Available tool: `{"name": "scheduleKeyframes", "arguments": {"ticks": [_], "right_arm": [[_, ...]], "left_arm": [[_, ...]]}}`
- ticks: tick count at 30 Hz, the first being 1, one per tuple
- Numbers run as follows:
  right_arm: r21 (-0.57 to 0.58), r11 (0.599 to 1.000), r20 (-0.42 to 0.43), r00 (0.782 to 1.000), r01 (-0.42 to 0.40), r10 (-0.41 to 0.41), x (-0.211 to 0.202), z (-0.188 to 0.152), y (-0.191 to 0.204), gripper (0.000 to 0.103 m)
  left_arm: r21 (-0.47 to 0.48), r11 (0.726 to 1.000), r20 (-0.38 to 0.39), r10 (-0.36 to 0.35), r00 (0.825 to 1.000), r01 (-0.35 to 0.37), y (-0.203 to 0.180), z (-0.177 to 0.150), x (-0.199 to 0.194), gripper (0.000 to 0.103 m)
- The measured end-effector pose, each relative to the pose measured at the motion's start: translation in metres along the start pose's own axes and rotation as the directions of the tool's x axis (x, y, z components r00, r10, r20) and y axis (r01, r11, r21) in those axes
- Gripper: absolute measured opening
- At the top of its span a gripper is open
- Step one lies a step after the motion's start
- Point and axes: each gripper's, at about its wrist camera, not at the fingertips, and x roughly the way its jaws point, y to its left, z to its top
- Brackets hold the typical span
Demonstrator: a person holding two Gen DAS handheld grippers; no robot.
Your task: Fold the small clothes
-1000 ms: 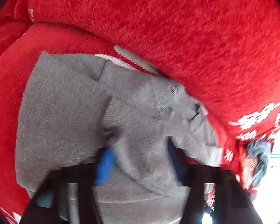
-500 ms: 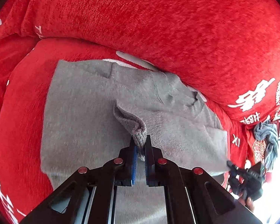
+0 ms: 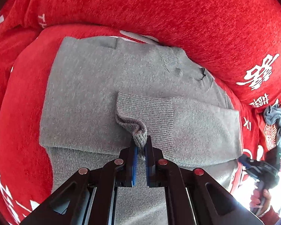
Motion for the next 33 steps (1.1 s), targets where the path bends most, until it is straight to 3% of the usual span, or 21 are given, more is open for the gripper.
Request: {"name": "scheduleKeyframes", "arguments": {"ticks": [2,4,9,10,11,12,14,16,20,21,23,25,26,27,30,33], "right_arm": [[-0.04,0.999,0.071,0.997,-0.003,0.006,-0.021,0.004,0.007,0.032],[-0.027,1.0,0.112,0.994,0.015,-0.012,-0.027,0.017,0.003,0.047],[0.051,0.998,0.033,0.999,0.031,-0.033,0.018,0.069,-0.016,0.047],[0.059,0.998,0.006,1.0,0.018,-0.018,0.03,0.075,-0.018,0.044],[0.045,0.999,0.02,1.0,0.016,-0.017,0.031,0.079,-0.015,0.033],[0.026,0.999,0.007,1.0,0.03,-0.03,0.033,0.083,-0.01,0.008],[-0.046,0.999,0.026,0.999,0.029,-0.027,0.024,0.086,0.006,0.008],[-0.138,0.987,0.047,0.996,0.087,-0.081,0.018,0.088,0.021,0.007],[-0.174,0.966,-0.013,0.98,0.193,-0.199,0.039,0.089,0.007,0.007],[-0.166,0.969,0.005,0.983,0.183,-0.185,0.038,0.087,0.004,0.008],[-0.116,0.978,0.025,0.985,0.173,-0.171,0.031,0.082,-0.002,0.008],[-0.057,0.984,0.029,0.986,0.166,-0.165,0.024,0.08,-0.01,0.019],[-0.032,0.989,0.021,0.989,0.145,-0.145,0.019,0.076,-0.013,0.02],[-0.011,0.993,0.017,0.993,0.116,-0.116,0.013,0.069,-0.016,0.025],[0.024,0.998,0.014,0.998,0.053,-0.053,-0.008,0.044,-0.021,0.047],[0.097,0.995,-0.002,1.0,-0.03,0.03,-0.017,0.018,-0.036,0.047]], "left_arm": [[0.004,1.0,0.004,0.01,1.0,-0.01,-0.002,0.0,-0.001,0.008],[0.009,1.0,0.005,0.02,1.0,-0.02,-0.004,0.001,-0.001,0.008],[0.017,0.999,0.005,0.039,0.999,-0.039,-0.005,0.001,0.002,0.008],[0.02,0.999,0.009,0.041,0.999,-0.042,-0.006,0.001,0.001,0.008],[0.024,0.999,0.013,0.043,0.999,-0.043,-0.007,0.001,-0.001,0.008],[0.03,0.999,0.02,0.043,0.999,-0.044,-0.008,0.001,-0.004,0.008],[0.046,0.998,0.038,0.042,0.998,-0.044,-0.012,0.003,-0.009,0.008],[0.07,0.996,0.049,0.059,0.997,-0.063,-0.014,0.004,-0.008,0.008],[0.075,0.991,0.009,0.112,0.994,-0.113,-0.009,0.002,0.004,0.008],[0.073,0.986,0.01,0.148,0.989,-0.148,-0.006,0.0,0.003,0.008],[0.066,0.979,0.023,0.191,0.981,-0.192,0.0,-0.002,-0.004,0.018],[0.046,0.961,0.048,0.272,0.961,-0.274,0.009,-0.005,-0.015,0.052],[0.041,0.955,0.065,0.291,0.955,-0.293,0.012,-0.005,-0.021,0.059],[0.038,0.952,0.083,0.299,0.951,-0.303,0.013,-0.006,-0.027,0.063],[0.042,0.965,0.088,0.256,0.963,-0.26,0.013,-0.005,-0.044,0.063],[0.087,0.97,0.096,0.217,0.971,-0.226,0.001,-0.001,-0.044,0.063]]}}
